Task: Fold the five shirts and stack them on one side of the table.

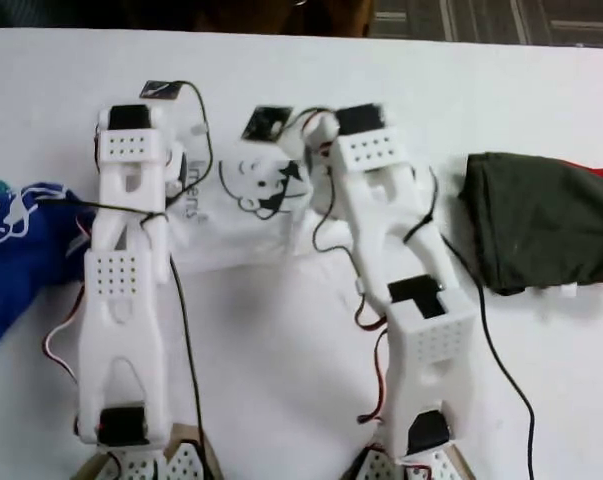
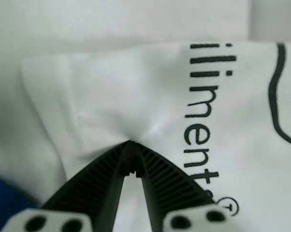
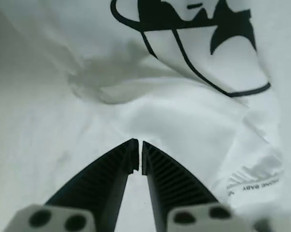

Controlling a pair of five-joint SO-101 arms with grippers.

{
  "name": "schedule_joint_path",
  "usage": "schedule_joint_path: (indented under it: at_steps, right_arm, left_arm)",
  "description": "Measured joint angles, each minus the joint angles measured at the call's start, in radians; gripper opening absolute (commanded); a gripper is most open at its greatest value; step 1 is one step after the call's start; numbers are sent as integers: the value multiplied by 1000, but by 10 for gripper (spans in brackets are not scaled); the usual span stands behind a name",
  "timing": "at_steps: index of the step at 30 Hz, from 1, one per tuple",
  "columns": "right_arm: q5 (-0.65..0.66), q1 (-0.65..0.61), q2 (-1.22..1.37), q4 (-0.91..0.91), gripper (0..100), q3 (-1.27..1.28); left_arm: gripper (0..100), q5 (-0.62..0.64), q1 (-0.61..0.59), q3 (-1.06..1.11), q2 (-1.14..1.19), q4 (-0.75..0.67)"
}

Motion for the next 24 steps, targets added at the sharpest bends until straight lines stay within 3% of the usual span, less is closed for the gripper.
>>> schedule_joint_path:
  at_steps: [14, 24]
  right_arm:
    - [0, -144, 48, -368, 19, 173]
    - [0, -143, 103, -219, 19, -6]
  left_arm:
    - [28, 0, 0, 0, 0, 0]
    - [28, 0, 0, 0, 0, 0]
